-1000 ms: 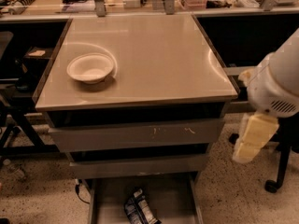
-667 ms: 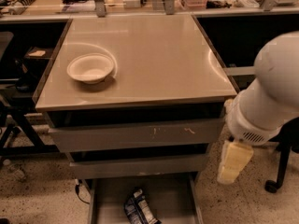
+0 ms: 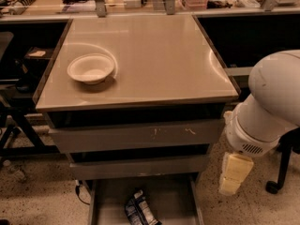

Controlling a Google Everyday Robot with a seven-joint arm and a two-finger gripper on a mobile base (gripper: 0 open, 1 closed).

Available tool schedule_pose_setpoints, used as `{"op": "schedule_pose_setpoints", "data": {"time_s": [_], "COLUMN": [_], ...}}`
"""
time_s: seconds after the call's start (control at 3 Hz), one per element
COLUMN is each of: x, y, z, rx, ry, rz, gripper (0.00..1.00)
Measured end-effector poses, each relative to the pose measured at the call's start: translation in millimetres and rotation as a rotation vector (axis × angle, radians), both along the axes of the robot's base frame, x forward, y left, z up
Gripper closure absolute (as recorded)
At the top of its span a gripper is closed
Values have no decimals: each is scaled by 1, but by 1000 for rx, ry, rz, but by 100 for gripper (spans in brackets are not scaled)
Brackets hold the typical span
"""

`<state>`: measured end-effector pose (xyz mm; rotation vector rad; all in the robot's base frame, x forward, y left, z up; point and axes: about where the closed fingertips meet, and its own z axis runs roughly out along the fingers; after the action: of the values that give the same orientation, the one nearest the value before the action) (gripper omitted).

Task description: Pick blue chip bag from bottom drawer and place on counter

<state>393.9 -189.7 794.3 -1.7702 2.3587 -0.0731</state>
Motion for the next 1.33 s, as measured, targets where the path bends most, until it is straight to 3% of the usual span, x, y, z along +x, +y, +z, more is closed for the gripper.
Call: {"op": "schedule_pose_setpoints", "data": {"time_s": [0.33,1.0,1.33], "x": [-9,-24,-23], "y": [15,72,72], "z": [-27,-116,-117], "rx": [21,-5,11], "ry": [44,8,-1], "rz": [-13,-55,-130], "gripper": [0,0,0]}}
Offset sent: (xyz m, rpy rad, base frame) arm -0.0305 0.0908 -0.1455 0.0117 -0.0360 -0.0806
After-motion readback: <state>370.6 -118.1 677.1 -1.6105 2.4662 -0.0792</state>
